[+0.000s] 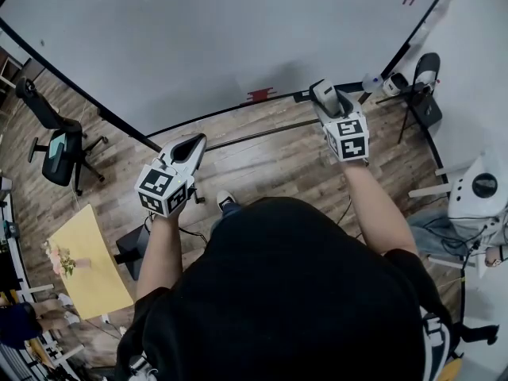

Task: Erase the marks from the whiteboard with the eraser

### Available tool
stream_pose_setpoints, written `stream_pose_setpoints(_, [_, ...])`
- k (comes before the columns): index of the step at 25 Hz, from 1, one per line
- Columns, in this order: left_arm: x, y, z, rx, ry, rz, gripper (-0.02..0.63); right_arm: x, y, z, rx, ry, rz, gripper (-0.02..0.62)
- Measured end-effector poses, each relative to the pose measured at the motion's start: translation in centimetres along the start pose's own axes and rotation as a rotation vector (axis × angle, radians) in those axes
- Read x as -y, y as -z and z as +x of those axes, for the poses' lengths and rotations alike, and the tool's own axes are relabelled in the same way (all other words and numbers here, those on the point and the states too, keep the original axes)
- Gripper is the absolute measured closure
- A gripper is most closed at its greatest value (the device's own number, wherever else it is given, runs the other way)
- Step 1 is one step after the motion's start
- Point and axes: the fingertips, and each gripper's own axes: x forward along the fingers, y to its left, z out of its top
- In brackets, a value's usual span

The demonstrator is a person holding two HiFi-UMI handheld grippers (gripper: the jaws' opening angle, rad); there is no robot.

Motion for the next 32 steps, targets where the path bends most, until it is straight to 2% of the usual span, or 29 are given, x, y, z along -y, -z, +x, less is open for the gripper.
stream_pose_setpoints(32, [1.3,0.4,1.0,0.002,-0.01,-0.024,0.595,0.7,-0.1,-1.0,0.009,-0.037,0.079,0.333])
